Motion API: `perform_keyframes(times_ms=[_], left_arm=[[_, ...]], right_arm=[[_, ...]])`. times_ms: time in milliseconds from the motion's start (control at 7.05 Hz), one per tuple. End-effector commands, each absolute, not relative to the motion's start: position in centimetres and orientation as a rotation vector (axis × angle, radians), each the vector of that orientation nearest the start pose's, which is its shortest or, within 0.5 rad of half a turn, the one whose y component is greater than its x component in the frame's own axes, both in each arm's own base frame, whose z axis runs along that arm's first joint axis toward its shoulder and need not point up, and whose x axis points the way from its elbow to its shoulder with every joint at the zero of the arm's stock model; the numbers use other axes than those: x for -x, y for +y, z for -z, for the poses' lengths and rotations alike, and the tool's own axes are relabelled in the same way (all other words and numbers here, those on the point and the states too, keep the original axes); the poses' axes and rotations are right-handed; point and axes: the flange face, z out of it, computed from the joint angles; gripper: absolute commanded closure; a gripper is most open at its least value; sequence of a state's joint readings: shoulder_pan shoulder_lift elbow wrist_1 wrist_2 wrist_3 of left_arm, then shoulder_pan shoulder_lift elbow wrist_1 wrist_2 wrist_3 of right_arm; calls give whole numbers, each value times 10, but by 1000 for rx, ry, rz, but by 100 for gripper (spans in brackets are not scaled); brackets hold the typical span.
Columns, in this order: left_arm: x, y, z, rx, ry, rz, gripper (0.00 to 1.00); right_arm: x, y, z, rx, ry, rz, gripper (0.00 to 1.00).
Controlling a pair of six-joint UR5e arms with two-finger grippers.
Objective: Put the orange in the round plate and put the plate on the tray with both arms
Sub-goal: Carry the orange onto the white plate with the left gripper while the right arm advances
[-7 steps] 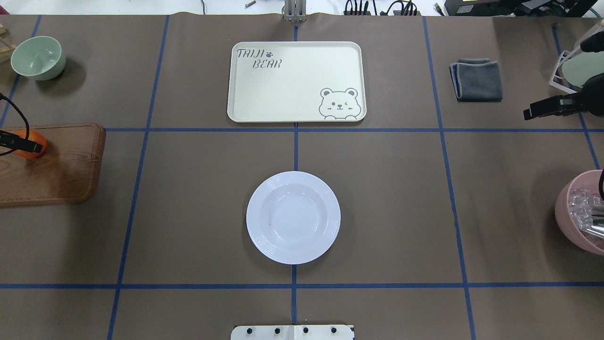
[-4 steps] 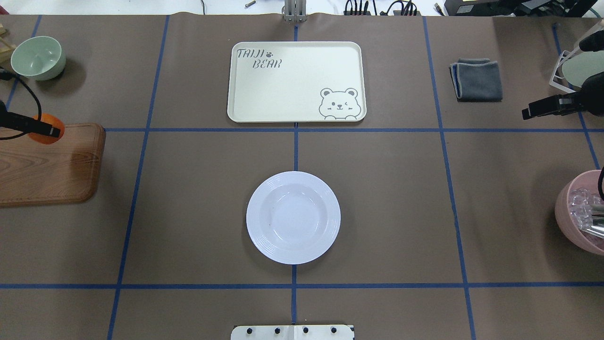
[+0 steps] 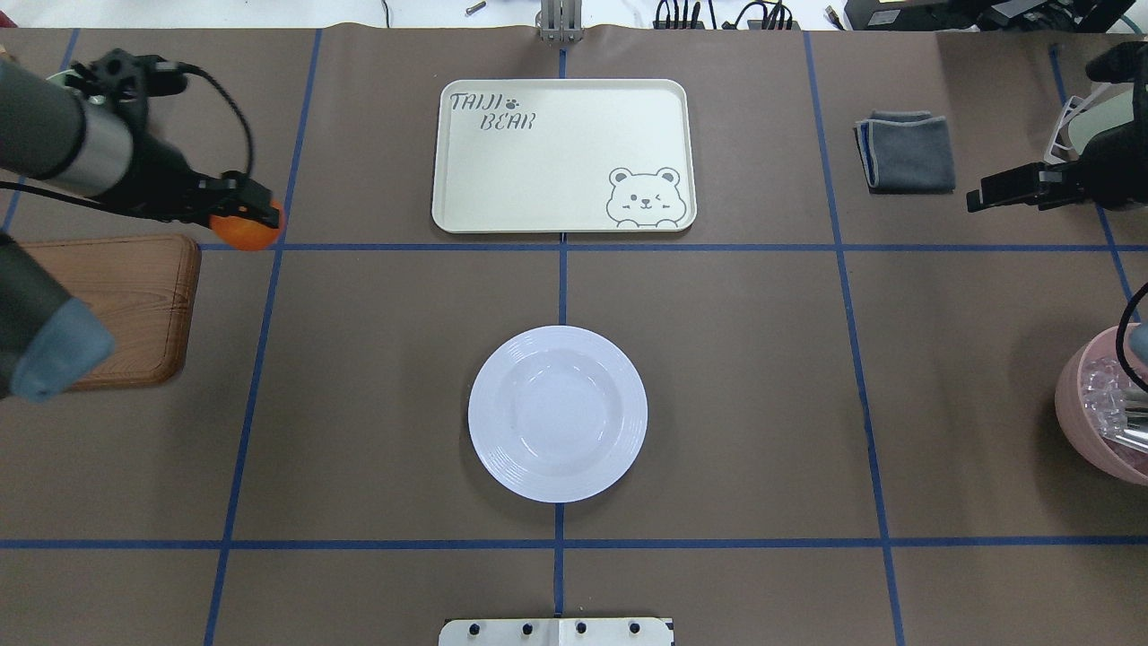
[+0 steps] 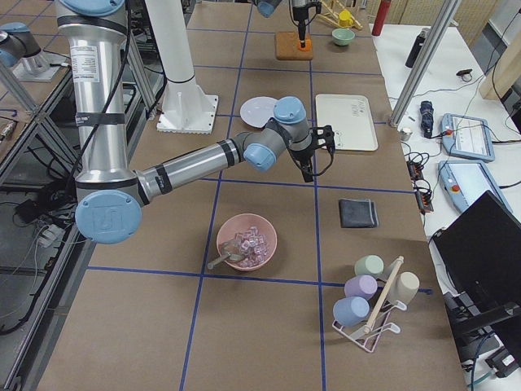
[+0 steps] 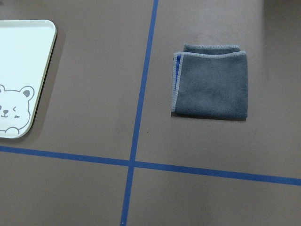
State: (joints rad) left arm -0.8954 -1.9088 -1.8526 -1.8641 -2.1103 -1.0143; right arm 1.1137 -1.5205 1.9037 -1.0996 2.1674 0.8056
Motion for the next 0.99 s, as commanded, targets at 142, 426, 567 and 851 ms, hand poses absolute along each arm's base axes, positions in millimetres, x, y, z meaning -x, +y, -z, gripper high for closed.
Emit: perform_keyframes(times_ms=[142,426,567,851], left_arm=[[-459,-448,-175,-139,900,150,95],[-559,-414,-144,-125,861,191,95],[-600,-388,-152,-138,823,183,95],[-627,-353,-157,-112,813,158,91]], right_arm=[[204,-499,-383,-311,-986,-188,0],[252,-499,-348,-271,-1030,-392,0],[273,-494,-339,-273,-1037,-399,0],[277,-492,-337,-272,-1041,-393,0]])
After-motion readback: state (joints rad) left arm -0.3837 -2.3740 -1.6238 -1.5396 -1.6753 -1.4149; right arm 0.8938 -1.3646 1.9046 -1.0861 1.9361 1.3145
